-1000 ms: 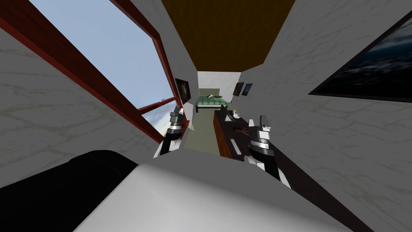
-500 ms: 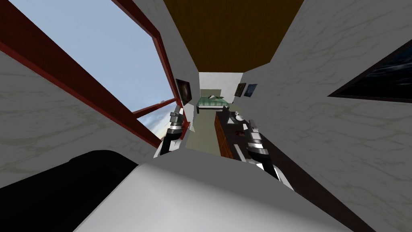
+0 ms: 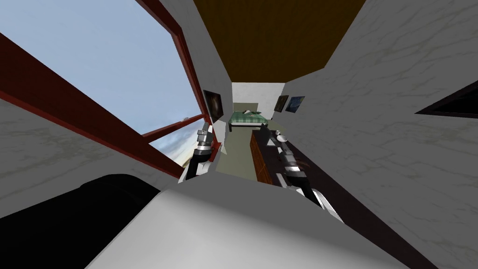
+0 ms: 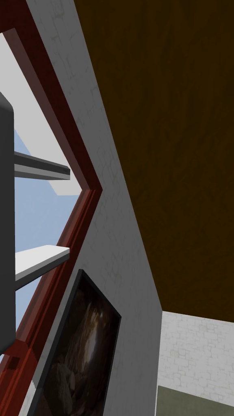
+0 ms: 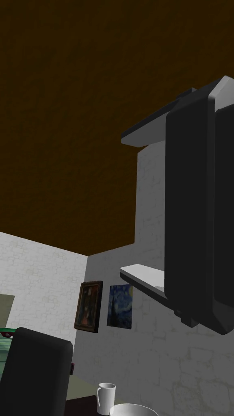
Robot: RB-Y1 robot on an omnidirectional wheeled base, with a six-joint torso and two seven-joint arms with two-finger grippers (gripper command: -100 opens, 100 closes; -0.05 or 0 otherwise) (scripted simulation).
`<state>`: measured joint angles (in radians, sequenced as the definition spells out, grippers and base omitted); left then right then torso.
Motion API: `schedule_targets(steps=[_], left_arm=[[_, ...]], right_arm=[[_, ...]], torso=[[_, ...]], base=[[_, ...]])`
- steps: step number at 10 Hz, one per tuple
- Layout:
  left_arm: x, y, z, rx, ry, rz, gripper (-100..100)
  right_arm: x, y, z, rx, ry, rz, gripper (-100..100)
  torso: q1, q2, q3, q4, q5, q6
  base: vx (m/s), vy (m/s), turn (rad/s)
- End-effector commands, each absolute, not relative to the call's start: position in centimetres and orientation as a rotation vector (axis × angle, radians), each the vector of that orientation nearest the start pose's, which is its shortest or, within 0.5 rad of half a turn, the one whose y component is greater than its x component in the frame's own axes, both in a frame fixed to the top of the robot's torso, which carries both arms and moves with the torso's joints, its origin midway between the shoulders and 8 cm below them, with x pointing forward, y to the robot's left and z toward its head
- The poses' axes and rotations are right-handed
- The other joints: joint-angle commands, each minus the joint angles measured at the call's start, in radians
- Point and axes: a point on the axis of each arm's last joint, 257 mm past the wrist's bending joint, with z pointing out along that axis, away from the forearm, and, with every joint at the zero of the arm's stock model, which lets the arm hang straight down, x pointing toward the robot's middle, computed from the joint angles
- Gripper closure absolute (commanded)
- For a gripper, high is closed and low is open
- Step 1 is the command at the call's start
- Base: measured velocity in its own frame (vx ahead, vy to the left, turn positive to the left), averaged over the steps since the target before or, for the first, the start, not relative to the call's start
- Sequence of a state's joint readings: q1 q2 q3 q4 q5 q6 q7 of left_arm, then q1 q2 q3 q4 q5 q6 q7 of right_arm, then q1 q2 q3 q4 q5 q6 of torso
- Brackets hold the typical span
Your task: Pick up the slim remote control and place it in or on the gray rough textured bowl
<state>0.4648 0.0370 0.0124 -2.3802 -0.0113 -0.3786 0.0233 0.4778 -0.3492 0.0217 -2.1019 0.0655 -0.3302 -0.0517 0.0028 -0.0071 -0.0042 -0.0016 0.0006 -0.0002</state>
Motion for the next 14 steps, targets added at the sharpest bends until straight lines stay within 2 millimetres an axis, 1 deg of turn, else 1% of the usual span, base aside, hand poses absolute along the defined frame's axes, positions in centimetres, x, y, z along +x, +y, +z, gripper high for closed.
schedule_targets(steps=[1,3,4,5,6,8,9,10,11,12,13,14], left_arm=[[34.5,27.3,5.7,-0.624,0.633,-1.319,0],[34.5,27.3,5.7,-0.624,0.633,-1.319,0],[34.5,27.3,5.7,-0.624,0.633,-1.319,0],[34.5,27.3,5.7,-0.624,0.633,-1.319,0],[34.5,27.3,5.7,-0.624,0.633,-1.319,0],[34.5,27.3,5.7,-0.624,0.633,-1.319,0],[34.5,27.3,5.7,-0.624,0.633,-1.319,0],[34.5,27.3,5.7,-0.624,0.633,-1.319,0],[34.5,27.3,5.7,-0.624,0.633,-1.319,0],[34.5,27.3,5.7,-0.624,0.633,-1.319,0],[34.5,27.3,5.7,-0.624,0.633,-1.319,0],[34.5,27.3,5.7,-0.624,0.633,-1.319,0]], right_arm=[[39.4,-27.0,-11.1,0.648,1.186,1.165,-100],[39.6,-27.0,-15.8,0.660,1.323,1.123,-100],[39.6,-27.2,-16.3,0.655,1.340,1.113,-100],[39.4,-27.2,-18.8,0.654,1.417,1.086,-100],[39.4,-27.4,-19.1,0.656,1.424,1.081,-100],[38.4,-27.6,-24.6,0.653,1.584,1.016,-100],[38.3,-28.0,-25.2,0.650,1.601,1.002,-100],[37.4,-28.2,-27.8,0.643,1.682,0.966,-100],[37.3,-28.6,-28.3,0.643,1.694,0.954,-100],[36.1,-29.1,-31.2,0.630,1.781,0.910,-100],[36.0,-29.3,-31.4,0.631,1.788,0.902,-100],[34.6,-29.8,-34.0,0.611,1.874,0.857,-100]], torso=[[0.000,0.000,0.000,0.000,0.000,0.000],[0.000,0.001,0.001,0.000,0.000,0.000],[0.002,-0.002,-0.001,0.000,0.000,0.000],[0.001,-0.002,-0.001,-0.001,0.000,0.000],[0.001,-0.001,-0.001,0.000,0.000,0.000],[-0.001,0.000,0.000,0.000,0.000,0.000],[0.001,-0.003,-0.002,-0.001,0.000,0.000],[0.000,-0.002,-0.001,-0.001,0.000,0.000],[0.000,-0.001,-0.001,0.000,0.000,0.000],[-0.001,0.001,0.000,0.000,0.000,0.000],[-0.001,0.000,0.000,0.000,0.000,0.000],[-0.001,0.002,0.001,0.000,0.000,0.000]], base=[[0.092,0.031,0.021],[0.125,0.059,0.037],[0.130,0.060,0.004],[0.108,0.047,0.017],[0.098,0.032,0.017],[0.141,0.041,0.029],[0.135,0.045,0.006],[0.115,0.032,0.014],[0.091,0.019,0.012],[0.109,0.027,0.014],[0.084,0.022,0.008],[0.105,0.015,0.012]])
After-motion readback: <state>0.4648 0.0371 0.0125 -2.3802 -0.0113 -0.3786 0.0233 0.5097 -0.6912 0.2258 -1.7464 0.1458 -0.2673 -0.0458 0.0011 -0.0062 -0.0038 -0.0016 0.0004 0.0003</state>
